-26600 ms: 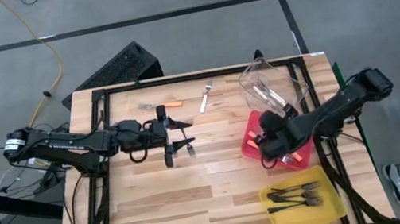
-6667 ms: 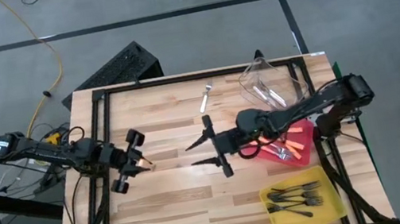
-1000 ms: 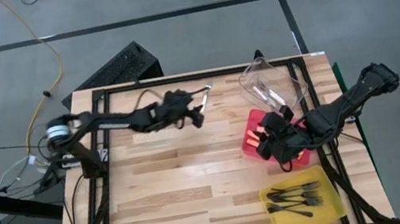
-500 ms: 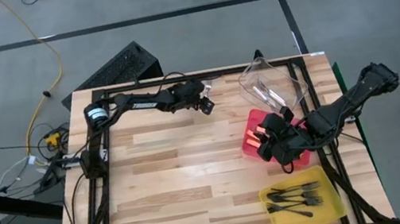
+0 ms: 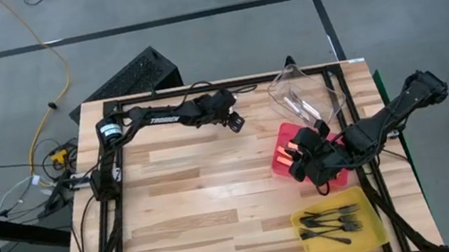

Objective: Sort silverware by color (type)
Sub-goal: Put the white fork into the transparent bin

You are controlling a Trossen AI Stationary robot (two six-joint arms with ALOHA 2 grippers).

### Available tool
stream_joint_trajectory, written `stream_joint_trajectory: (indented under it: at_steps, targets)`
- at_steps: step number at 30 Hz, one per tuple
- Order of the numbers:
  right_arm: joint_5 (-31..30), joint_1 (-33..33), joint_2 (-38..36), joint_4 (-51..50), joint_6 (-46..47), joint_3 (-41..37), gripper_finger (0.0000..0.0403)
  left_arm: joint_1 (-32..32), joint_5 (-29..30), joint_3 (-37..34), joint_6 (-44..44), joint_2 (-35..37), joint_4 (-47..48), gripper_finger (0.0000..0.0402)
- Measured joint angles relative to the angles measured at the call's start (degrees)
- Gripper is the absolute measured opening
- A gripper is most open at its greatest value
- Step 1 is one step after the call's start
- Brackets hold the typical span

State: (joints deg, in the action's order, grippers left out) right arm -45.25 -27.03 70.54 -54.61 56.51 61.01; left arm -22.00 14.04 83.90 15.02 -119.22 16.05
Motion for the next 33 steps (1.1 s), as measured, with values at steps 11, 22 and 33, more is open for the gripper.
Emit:
stream_joint_trajectory:
  at_steps: [11, 22, 33]
  targets:
    - [0.11, -0.01, 0.02, 0.03, 0.00, 0.00, 0.0192, -4.65, -8.24, 10.11, -5.79, 0.06, 9.12, 0.0197]
    - [0.09, 0.00, 0.02, 0.27, 0.00, 0.00, 0.0192, -9.69, -17.10, 10.20, -8.44, 0.11, 11.18, 0.0197]
    - [0.09, 0.00, 0.02, 0.32, -0.06, 0.00, 0.0192, -10.46, -16.21, 10.18, -7.00, 0.11, 10.23, 0.0197]
